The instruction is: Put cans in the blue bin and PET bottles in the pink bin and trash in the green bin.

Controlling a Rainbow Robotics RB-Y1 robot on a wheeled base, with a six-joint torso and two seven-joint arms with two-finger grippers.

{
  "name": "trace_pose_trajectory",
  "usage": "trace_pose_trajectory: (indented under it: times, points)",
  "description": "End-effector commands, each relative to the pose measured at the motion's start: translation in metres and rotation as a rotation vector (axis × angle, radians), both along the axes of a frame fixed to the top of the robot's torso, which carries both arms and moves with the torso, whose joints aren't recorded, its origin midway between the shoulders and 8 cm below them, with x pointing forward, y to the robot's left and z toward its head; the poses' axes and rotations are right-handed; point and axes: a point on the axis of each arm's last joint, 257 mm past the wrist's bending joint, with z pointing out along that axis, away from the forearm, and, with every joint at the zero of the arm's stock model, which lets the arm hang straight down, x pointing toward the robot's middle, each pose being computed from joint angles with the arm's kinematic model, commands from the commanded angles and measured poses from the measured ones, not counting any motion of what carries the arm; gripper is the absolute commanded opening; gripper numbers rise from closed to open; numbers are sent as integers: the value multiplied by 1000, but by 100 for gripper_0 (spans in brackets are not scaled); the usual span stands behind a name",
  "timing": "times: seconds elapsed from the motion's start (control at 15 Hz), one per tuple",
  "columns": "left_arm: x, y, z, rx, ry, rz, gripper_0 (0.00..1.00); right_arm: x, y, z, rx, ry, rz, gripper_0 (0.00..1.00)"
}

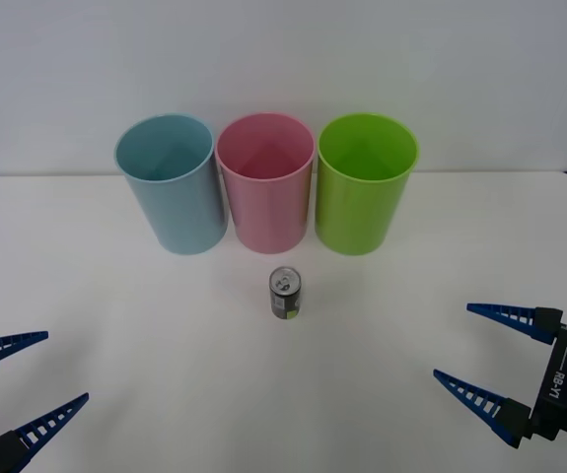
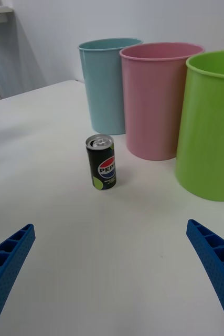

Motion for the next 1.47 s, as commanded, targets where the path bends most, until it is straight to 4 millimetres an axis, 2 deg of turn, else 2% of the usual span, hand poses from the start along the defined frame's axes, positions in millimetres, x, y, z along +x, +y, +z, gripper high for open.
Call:
trace_pose_trajectory:
  times: [0.07,0.53,1.07,1.47]
  points:
    - [0,0,0,0,0,0,100,11,11,-9,0,-12,-26,100]
    - [0,0,0,0,0,0,100,36,62,-24,28,-40,-40,100]
    - [0,0,0,0,0,0,100,61,65,-63,71,-64,-53,100]
    - [0,0,0,0,0,0,100,59,90,-85,109,-44,-63,100]
